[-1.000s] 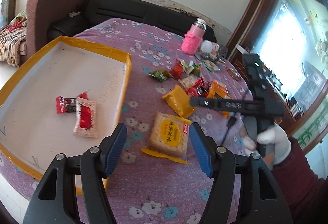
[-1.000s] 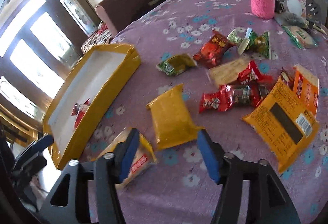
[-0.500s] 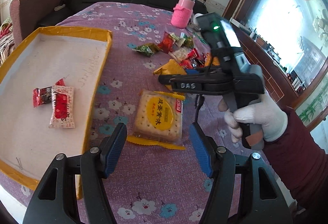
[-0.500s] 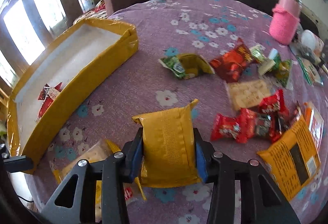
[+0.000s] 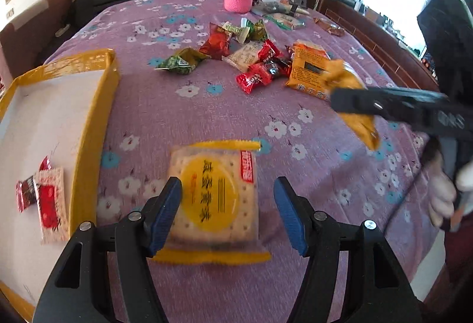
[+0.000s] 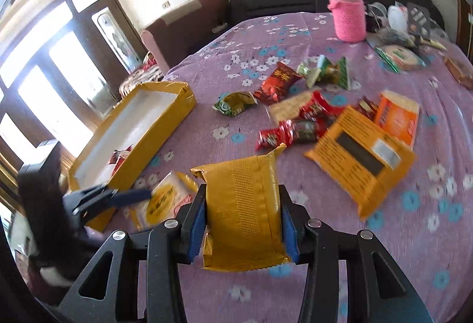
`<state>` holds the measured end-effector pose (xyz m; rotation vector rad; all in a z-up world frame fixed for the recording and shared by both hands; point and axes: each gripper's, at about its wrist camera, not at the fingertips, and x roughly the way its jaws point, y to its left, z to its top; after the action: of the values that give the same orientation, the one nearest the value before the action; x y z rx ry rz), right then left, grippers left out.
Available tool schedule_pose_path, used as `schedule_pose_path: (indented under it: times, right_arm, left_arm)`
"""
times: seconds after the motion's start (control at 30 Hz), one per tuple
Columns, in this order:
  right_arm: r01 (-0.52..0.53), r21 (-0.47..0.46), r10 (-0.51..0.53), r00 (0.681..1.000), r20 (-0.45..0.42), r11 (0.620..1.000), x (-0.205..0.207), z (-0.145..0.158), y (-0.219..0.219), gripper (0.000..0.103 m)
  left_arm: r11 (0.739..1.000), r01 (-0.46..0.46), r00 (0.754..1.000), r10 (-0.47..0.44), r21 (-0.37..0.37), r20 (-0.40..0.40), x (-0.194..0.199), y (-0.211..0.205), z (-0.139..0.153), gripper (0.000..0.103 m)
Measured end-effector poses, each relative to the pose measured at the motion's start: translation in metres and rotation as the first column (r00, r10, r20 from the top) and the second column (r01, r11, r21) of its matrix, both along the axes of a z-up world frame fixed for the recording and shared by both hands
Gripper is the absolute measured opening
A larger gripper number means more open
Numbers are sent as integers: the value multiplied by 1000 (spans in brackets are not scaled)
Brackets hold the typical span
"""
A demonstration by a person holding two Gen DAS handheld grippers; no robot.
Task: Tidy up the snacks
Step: 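Grasp the biscuit packet with the left gripper while the right grasps the yellow pouch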
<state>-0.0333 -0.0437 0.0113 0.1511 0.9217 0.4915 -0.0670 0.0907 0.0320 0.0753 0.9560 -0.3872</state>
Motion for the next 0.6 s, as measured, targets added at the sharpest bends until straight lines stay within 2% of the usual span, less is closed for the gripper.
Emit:
schedule_pose_path:
  times: [0.13, 0.23, 0.4, 0.5, 0.6]
  right_arm:
    - [20, 45, -20, 1000, -13, 999, -11, -5, -15, 44]
    - [31, 75, -29, 999, -28, 997, -14, -9, -23, 44]
    - [42, 134, -38, 999, -32, 990, -20, -14, -34, 44]
    - [43, 151, -38, 999, -37, 988, -20, -18, -38, 44]
    - [45, 168, -38, 998, -45, 985, -19, -22, -41, 44]
  left_arm:
    - [998, 54, 998, -54, -27, -27, 0, -11, 1, 64]
    - [998, 45, 999, -45, 35, -4, 0, -14, 0, 64]
    - [999, -28, 999, 28, 40, -14, 7, 0, -1, 65]
    - [997, -31, 999, 32, 68, -21, 9, -2, -6, 75]
    - [992, -14, 998, 22, 124, -67, 14, -11, -21, 76]
